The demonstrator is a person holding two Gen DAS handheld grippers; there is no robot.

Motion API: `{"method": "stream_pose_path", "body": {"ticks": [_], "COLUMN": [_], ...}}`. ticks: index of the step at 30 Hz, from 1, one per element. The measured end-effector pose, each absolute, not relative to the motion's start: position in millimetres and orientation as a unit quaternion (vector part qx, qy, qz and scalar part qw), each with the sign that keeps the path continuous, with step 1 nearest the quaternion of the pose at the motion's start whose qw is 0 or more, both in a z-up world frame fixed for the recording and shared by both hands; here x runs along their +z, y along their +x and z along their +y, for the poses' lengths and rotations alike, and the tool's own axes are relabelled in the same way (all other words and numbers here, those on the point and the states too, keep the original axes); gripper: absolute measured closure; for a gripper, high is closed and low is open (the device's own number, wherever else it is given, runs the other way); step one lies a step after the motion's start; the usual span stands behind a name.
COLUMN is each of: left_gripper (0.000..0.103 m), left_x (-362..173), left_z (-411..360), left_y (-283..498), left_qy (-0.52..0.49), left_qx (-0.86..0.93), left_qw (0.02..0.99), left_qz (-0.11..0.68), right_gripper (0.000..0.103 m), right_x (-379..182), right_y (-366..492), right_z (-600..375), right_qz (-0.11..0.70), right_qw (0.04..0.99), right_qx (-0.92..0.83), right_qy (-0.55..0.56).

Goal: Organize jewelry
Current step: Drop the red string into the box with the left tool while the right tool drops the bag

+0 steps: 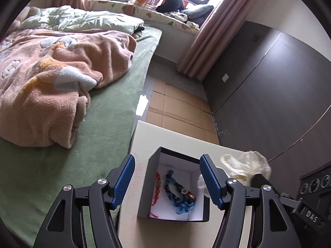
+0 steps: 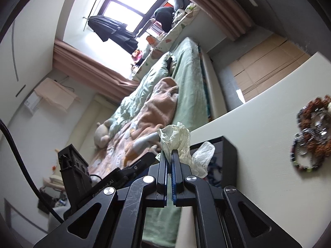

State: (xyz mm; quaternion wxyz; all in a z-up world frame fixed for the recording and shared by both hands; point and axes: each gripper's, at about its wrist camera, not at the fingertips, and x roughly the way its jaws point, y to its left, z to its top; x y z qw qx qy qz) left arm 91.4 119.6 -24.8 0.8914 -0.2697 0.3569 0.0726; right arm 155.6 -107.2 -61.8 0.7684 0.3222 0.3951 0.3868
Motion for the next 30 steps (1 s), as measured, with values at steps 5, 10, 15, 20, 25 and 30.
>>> {"method": "stream_pose_path", "body": {"ticks": [5, 10, 15, 20, 25, 30], "left_gripper": [0.037, 0.037, 0.037, 0.037, 0.037, 0.037], "left_x": [-24.8, -23.2, -21.8, -22.6, -24.1, -23.3], "left_z": [123.4, 121.5, 114.0, 102.7, 86.4, 65.6], "left_y": [90.6, 91.0, 91.9, 95.5, 101.9, 108.2], "left_qy": [-0.275, -0.283, -0.283, -0.282, -0.276, -0.259], "left_qx": [0.072, 0.064, 0.058, 0.052, 0.042, 0.024], "left_qw": [0.89, 0.889, 0.89, 0.889, 0.89, 0.896], "left_qz": [0.357, 0.354, 0.354, 0.357, 0.36, 0.36], "right_gripper": [0.038, 0.036, 0.036, 0.036, 0.036, 0.036], "right_x": [-80.8, -95.9, -85.6, -76.9, -69.2, -68.3], "right_y": [164.2, 163.5, 161.3, 159.8, 158.8, 160.5], "right_z": [-76.6, -75.5, -94.6, -127.6, -164.5, -198.9], "right_qz": [0.443, 0.465, 0.452, 0.447, 0.441, 0.44], "right_qw": [0.741, 0.749, 0.766, 0.785, 0.803, 0.811], "right_qx": [0.396, 0.36, 0.341, 0.303, 0.261, 0.225], "right_qy": [0.314, 0.304, 0.304, 0.304, 0.305, 0.313]}}
